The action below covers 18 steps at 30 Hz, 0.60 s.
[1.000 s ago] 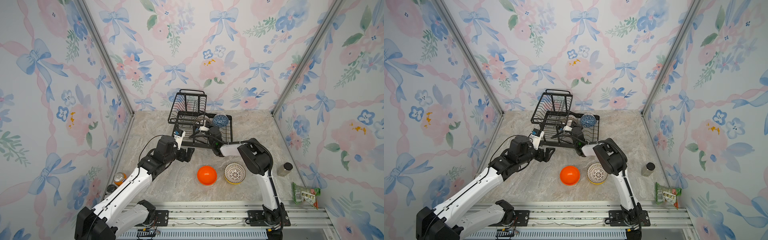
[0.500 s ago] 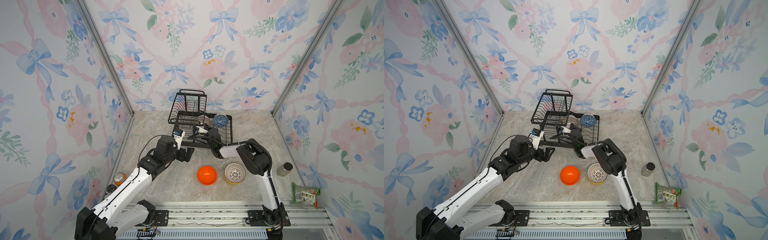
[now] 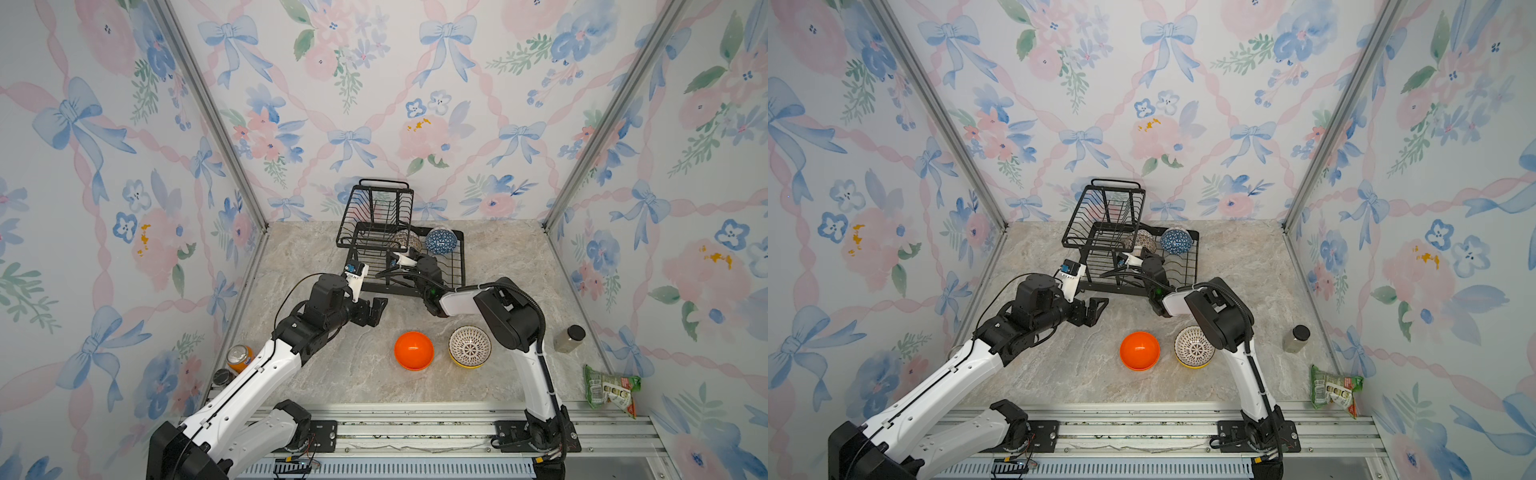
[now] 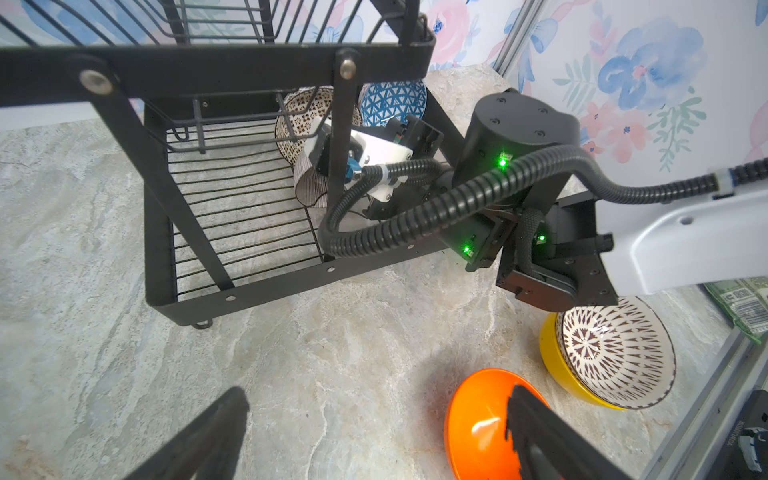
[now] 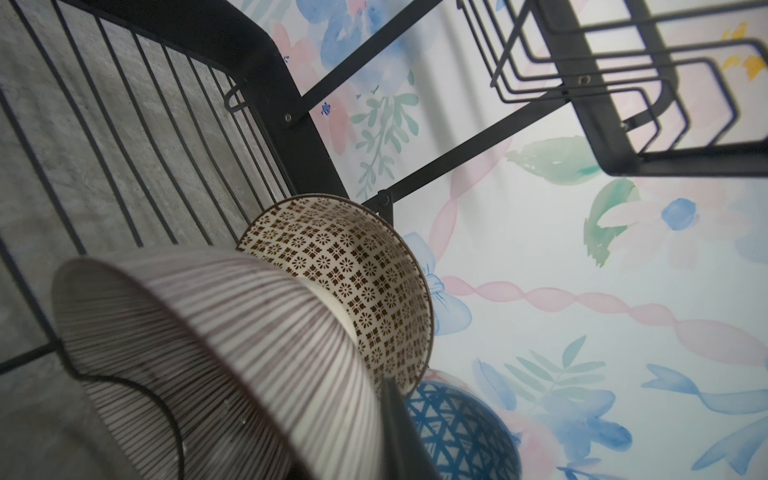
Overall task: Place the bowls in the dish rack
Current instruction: 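Move the left gripper toward the orange bowl while the right withdraws from the rack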
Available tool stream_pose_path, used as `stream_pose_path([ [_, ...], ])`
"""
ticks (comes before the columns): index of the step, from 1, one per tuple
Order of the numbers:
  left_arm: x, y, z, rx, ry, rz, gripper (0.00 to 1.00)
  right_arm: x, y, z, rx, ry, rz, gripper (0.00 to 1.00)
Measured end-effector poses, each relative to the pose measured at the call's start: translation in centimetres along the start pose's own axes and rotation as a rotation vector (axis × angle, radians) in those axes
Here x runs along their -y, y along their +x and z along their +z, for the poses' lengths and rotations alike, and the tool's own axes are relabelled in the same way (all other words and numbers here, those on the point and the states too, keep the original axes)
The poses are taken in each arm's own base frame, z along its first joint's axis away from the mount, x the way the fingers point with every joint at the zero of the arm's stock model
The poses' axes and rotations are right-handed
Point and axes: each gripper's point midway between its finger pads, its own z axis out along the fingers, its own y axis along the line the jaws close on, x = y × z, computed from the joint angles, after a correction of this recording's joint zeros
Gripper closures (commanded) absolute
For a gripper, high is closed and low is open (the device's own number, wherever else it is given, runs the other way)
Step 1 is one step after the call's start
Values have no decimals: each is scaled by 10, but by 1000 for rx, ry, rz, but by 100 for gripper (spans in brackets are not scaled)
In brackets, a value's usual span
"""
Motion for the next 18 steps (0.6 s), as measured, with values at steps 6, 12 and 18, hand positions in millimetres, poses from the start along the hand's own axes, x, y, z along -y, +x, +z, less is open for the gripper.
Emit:
stream_pose_path([
  [6, 1, 1, -1, 1, 6, 0, 2, 17, -9, -5, 11, 14, 15, 73],
  [12, 1, 2, -5, 11, 7, 1, 2, 21, -6, -15, 6, 8, 7, 56],
  [18, 1, 4, -5, 7, 6, 0, 2, 40, -6, -38, 3, 18, 15, 9],
])
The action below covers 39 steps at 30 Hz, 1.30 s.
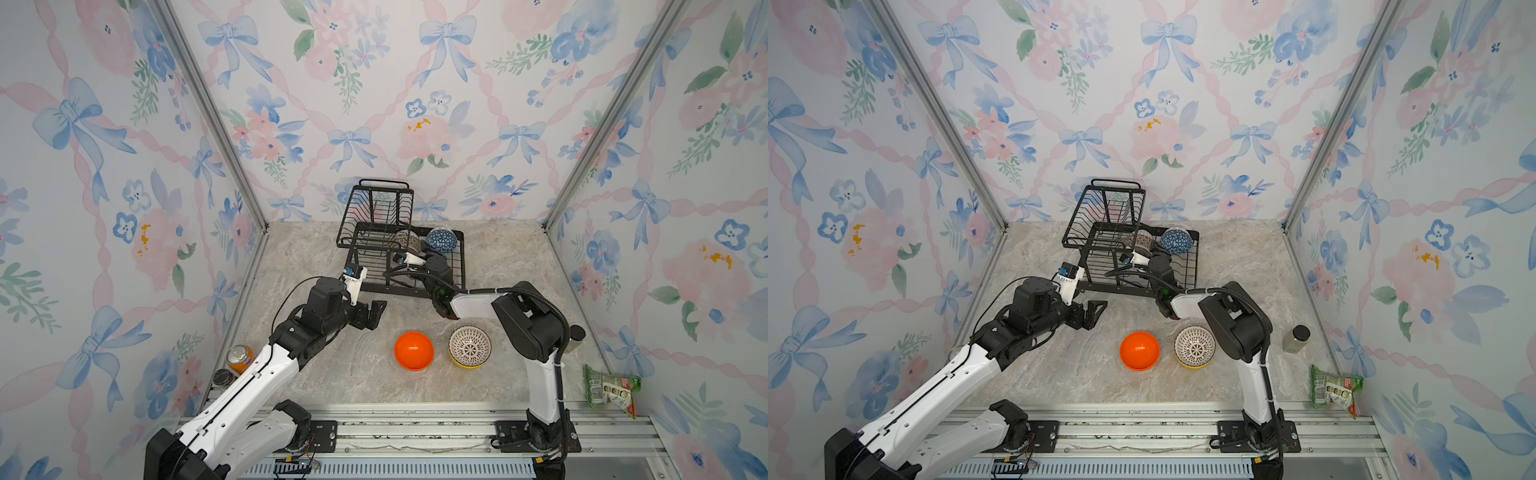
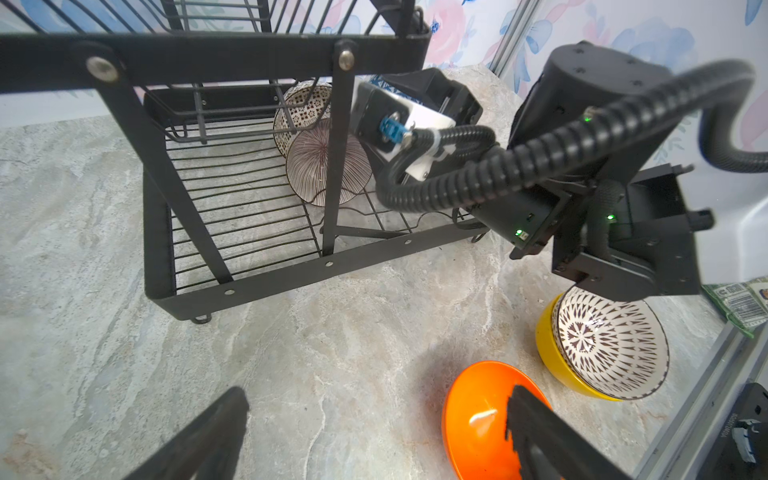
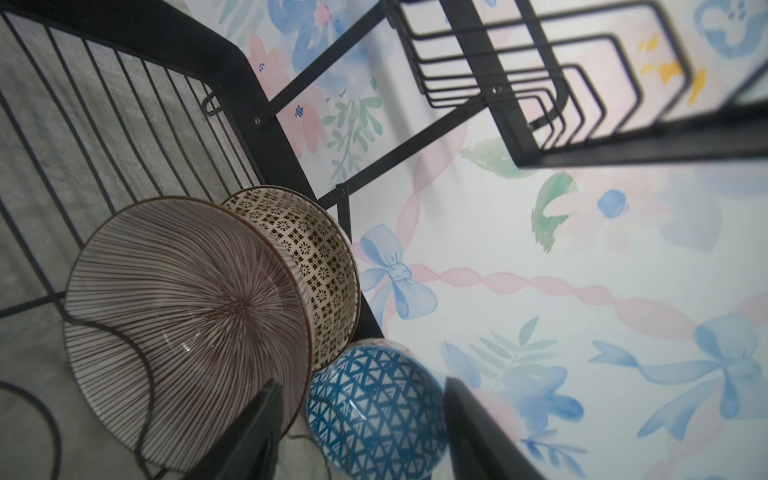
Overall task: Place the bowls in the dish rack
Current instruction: 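Move the left gripper toward the orange bowl while the right withdraws from the rack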
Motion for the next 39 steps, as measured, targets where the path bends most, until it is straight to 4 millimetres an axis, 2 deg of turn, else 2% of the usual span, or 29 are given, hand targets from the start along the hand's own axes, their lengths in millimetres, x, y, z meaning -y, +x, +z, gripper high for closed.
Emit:
stream_pose_path([
  [3, -1, 2, 1, -4, -1, -1, 2, 10, 2, -14, -5, 7, -2, 2],
  [7, -3, 4, 1, -9, -6, -4, 2, 14, 12, -34, -27, 5, 8, 0],
  [16, 2, 6, 0, -12, 20, -46, 2, 12, 36, -80, -87, 3, 41, 3],
  [19, 4, 7, -2, -7, 32, -68, 2, 18, 30, -97, -90, -6, 69, 3],
  [24, 5, 31, 3, -61, 51, -134, 2, 65, 3, -131, -52, 14, 202, 3],
  [27, 9, 43, 5, -91, 62, -167, 2, 83, -6, -146, -49, 1, 272, 3],
  [32, 20, 56, 6, -126, 82, -193, 2, 84, -11, -165, -77, -74, 347, 3],
  [39, 36, 82, 14, -196, 73, -180, 2, 75, 0, -187, -139, -170, 421, 3],
])
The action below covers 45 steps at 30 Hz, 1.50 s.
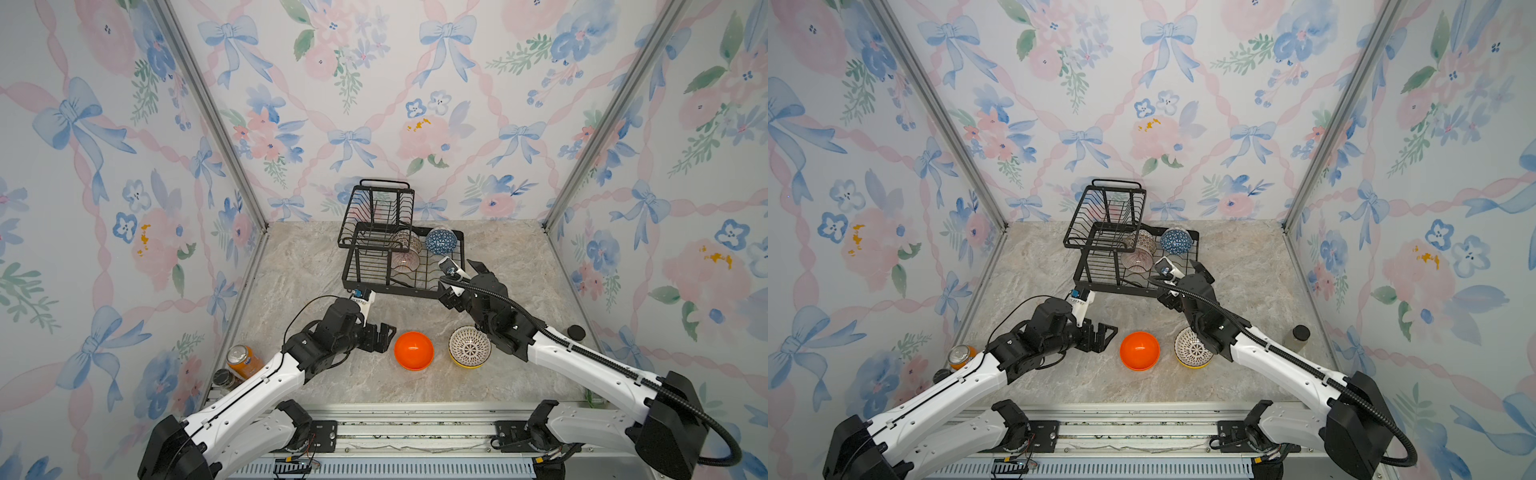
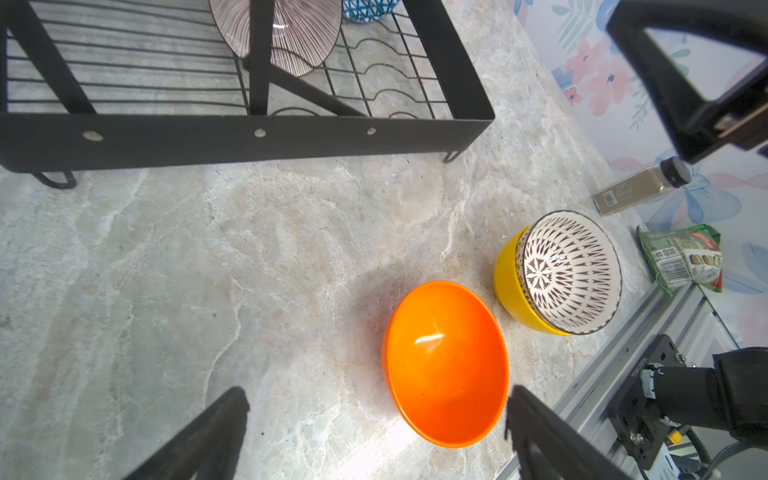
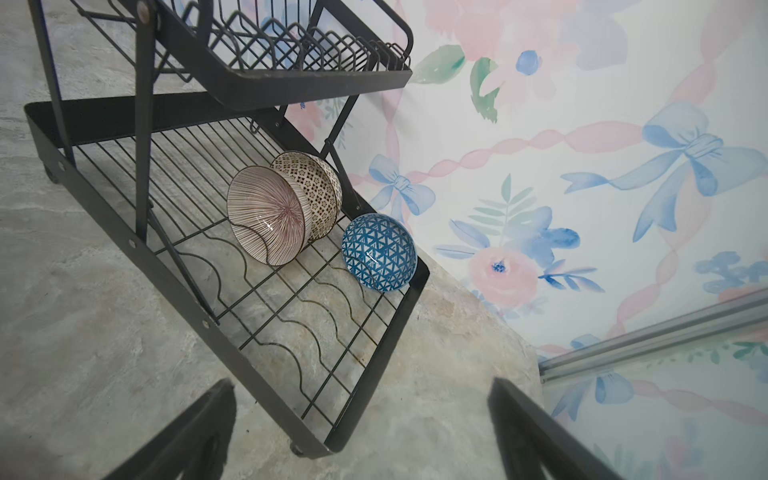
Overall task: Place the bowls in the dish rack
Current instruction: 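Move the left gripper toward the orange bowl while the right withdraws from the rack, then lower the left gripper over the orange bowl's rim and close it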
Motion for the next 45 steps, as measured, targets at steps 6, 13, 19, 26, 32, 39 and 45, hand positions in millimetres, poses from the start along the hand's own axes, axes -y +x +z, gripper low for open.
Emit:
stream_pose_path([
  [6, -6, 29, 13, -72, -29, -27, 2, -1, 11, -11, -46, -29, 45, 3],
  [13, -6, 63, 29, -154, -16, -61, 2, -5, 20, -13, -82, -51, 70, 3],
  [19, 6, 83, 44, -218, 14, -69, 2, -5, 27, -12, -105, -73, 113, 3],
  [26, 8, 93, 61, -276, -7, -78, 2, 17, 49, -2, -158, -99, 266, 3],
  [32, 6, 93, 75, -303, -47, -107, 3, 20, 54, 1, -163, -139, 316, 3],
  [39, 12, 78, 91, -295, -61, -109, 10, 13, 56, 3, -168, -181, 324, 3],
  [45, 12, 77, 106, -314, -82, -108, 26, 11, 55, 3, -165, -196, 327, 3],
])
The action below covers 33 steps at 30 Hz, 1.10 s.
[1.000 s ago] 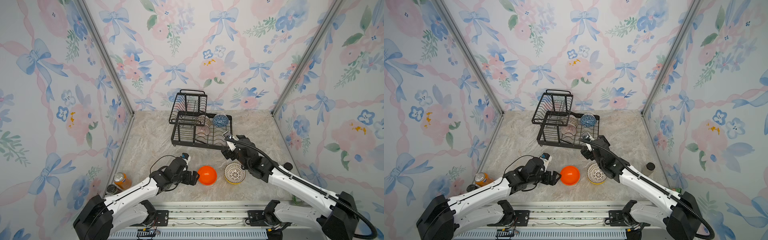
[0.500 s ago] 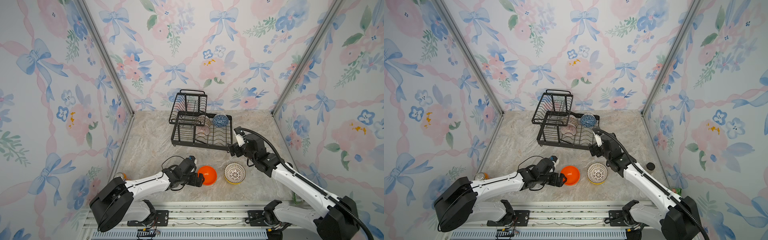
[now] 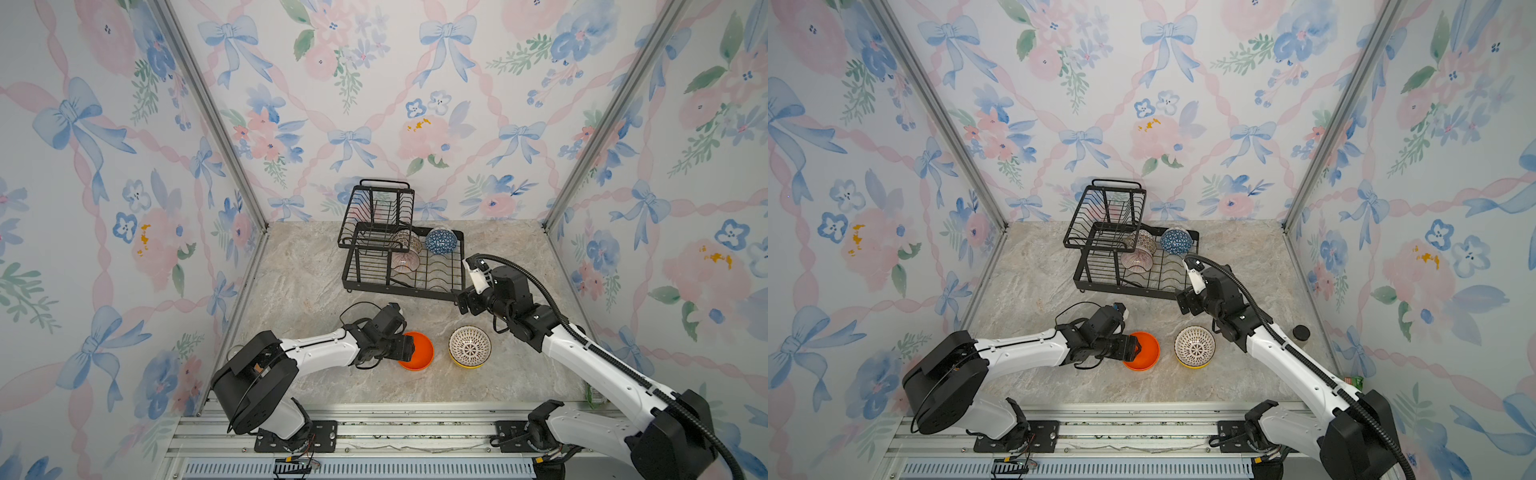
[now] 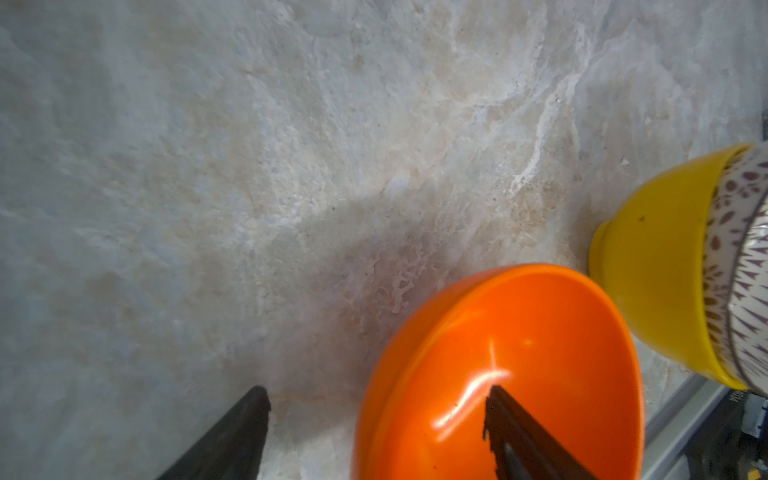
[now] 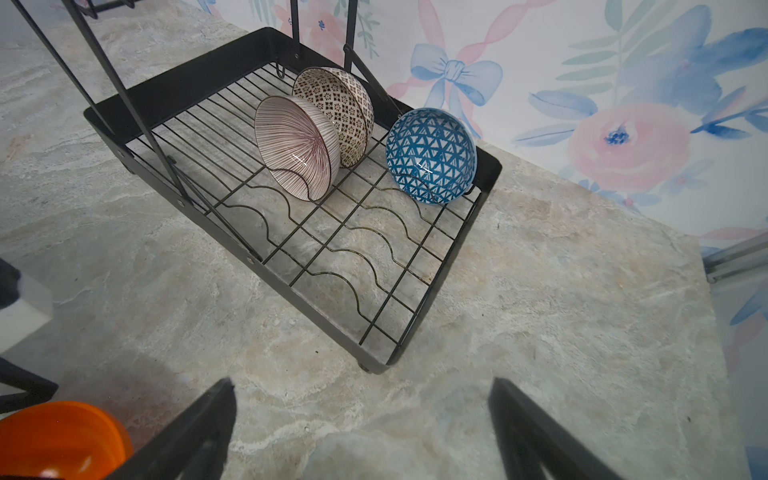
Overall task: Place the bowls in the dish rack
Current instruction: 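Lower the left gripper over the orange bowl's rim and close it, then lift the orange bowl off the table with the left gripper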
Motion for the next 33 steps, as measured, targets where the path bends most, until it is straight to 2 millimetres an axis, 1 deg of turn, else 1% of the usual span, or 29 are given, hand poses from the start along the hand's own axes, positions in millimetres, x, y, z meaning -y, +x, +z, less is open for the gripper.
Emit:
stream_pose_path([
  [2, 0, 0, 4, -5, -3, 0, 33, 1, 0, 0, -1, 1, 2, 3],
  [7, 0, 0, 7, -10, -4, 0, 43, 1, 1, 0, -2, 0, 3, 3],
  [8, 0, 0, 8, -11, -4, 0, 47, 1, 1, 1, -3, -2, 3, 3],
  [10, 0, 0, 9, -12, -6, 0, 50, 1, 2, 2, -7, -4, 3, 3],
  [13, -1, 1, 9, -14, -7, -1, 60, 0, 4, 4, -16, -4, 2, 3],
  [17, -2, 3, 10, -22, -12, -1, 76, 1, 4, 5, -19, -5, 5, 3],
  [19, -1, 2, 11, -23, -8, 1, 87, 1, 4, 5, -20, -8, 4, 3],
  [21, 7, -2, 8, -14, 27, -8, 96, 1, 3, 5, -20, -10, 4, 3],
  [22, 8, -4, 7, -4, 26, -1, 100, 0, 3, 5, -19, -11, 5, 3],
  [28, 6, -3, 5, -7, 18, 5, 100, -1, 4, 5, -24, -16, 4, 3],
  [33, 1, -1, -4, -9, -9, 19, 100, -2, 5, 4, -30, -24, 4, 3],
])
